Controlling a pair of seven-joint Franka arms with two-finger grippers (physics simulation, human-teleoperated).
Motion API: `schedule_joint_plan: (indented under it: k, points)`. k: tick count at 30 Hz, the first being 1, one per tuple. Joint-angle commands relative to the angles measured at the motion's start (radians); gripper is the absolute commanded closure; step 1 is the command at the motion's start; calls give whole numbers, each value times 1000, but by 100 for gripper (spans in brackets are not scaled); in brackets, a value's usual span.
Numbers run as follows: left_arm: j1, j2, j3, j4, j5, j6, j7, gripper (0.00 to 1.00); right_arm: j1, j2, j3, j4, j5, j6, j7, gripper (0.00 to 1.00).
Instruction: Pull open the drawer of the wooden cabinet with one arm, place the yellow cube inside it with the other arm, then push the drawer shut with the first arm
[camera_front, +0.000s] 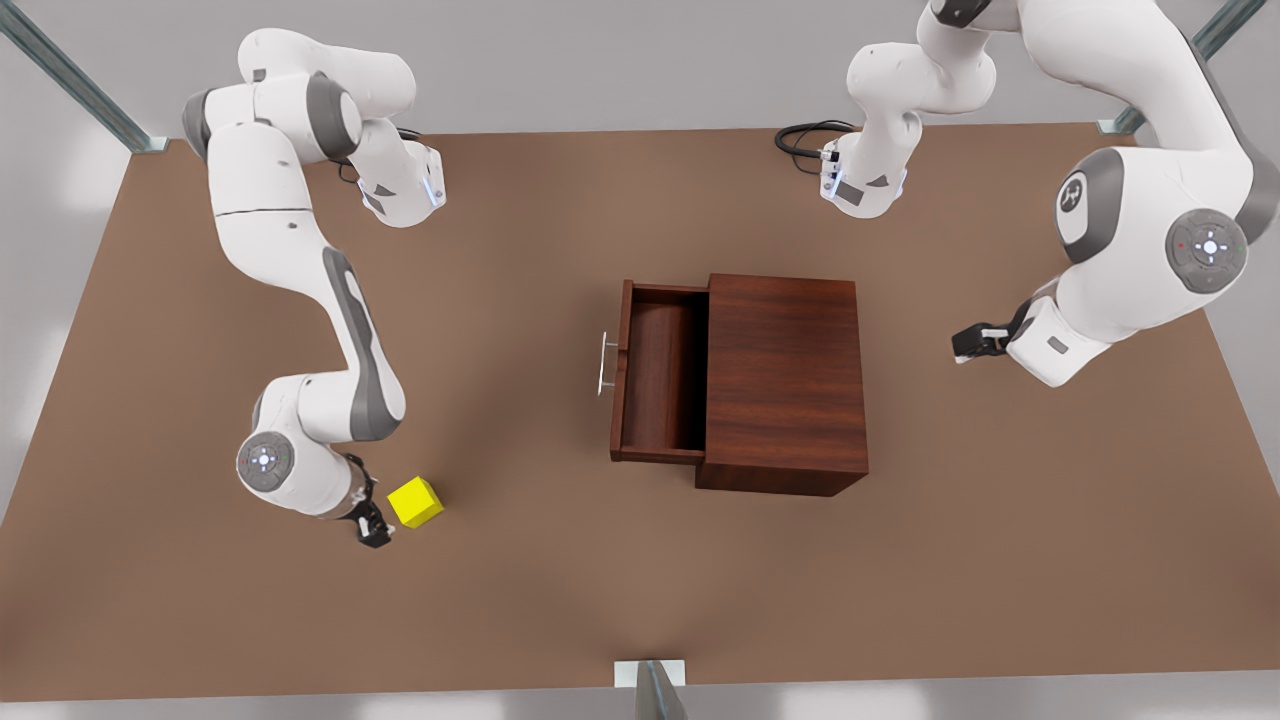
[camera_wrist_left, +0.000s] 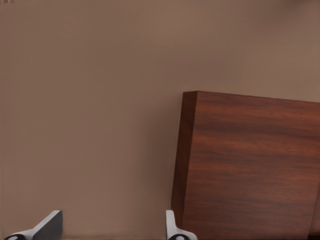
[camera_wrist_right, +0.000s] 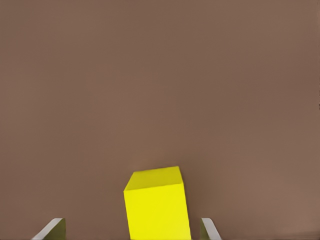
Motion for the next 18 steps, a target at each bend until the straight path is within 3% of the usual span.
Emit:
schedule_joint_plan:
  k: [1, 18]
  points:
    - [0, 0, 0, 1, 3, -11, 208, 0, 0, 1, 1, -28, 1, 65, 313, 0]
    - [-2, -3, 0, -16, 2, -15, 206, 0, 43, 38, 2, -66, -13, 114, 307, 0]
